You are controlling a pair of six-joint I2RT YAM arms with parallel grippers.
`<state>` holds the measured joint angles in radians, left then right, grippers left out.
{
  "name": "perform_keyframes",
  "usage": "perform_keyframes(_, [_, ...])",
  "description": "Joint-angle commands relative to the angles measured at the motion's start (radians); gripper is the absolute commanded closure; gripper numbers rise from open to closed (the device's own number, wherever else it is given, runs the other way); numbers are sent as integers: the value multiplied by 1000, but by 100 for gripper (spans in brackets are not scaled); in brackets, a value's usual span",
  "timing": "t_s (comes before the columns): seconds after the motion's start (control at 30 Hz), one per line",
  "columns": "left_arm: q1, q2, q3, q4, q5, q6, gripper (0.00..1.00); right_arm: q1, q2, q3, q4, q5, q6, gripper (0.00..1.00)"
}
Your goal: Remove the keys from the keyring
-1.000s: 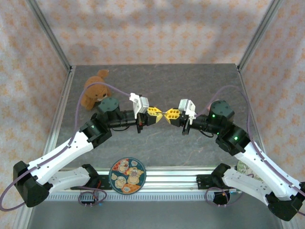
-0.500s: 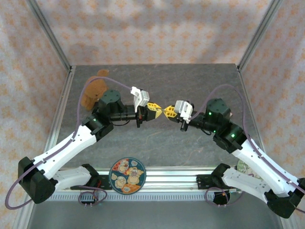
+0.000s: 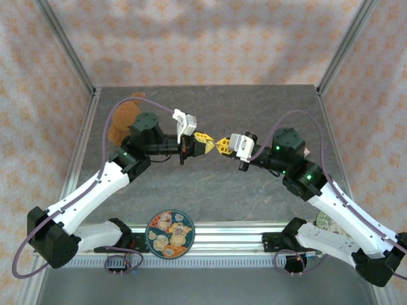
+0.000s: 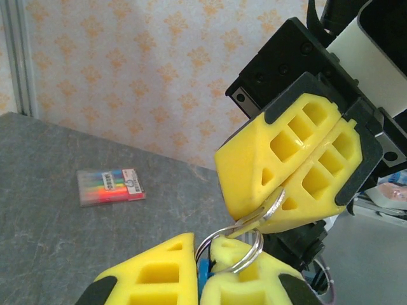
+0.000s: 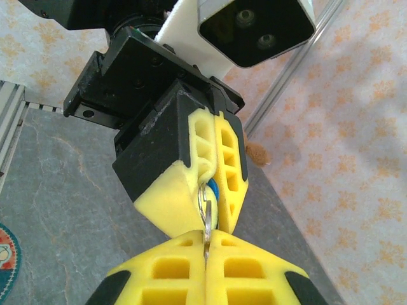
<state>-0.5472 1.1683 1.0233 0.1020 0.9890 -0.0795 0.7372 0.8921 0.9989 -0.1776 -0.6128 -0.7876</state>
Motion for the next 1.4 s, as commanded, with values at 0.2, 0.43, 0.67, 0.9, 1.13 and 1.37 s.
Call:
perform_keyframes(0.2, [139, 32, 77, 40, -182, -71, 100, 96, -34, 54, -232, -141, -106, 100])
perform_keyframes(0.43, [147, 51, 95, 16, -155, -68, 100, 163, 9, 104, -335, -91, -200, 100])
perform_keyframes(0.67, [147, 48, 95, 3, -142, -52, 100, 207, 72, 139, -369, -72, -247, 100])
perform_keyframes(0.9, [147, 24, 97, -38, -139, -9, 100, 235, 148, 193, -390, -89, -279, 100])
perform_keyframes(1.13, [147, 16, 101, -73, -121, 16, 100, 288, 211, 235, -407, -61, -312, 100])
perform_keyframes(1.37, [147, 3, 103, -84, -121, 36, 100, 321, 278, 284, -420, -39, -331, 100])
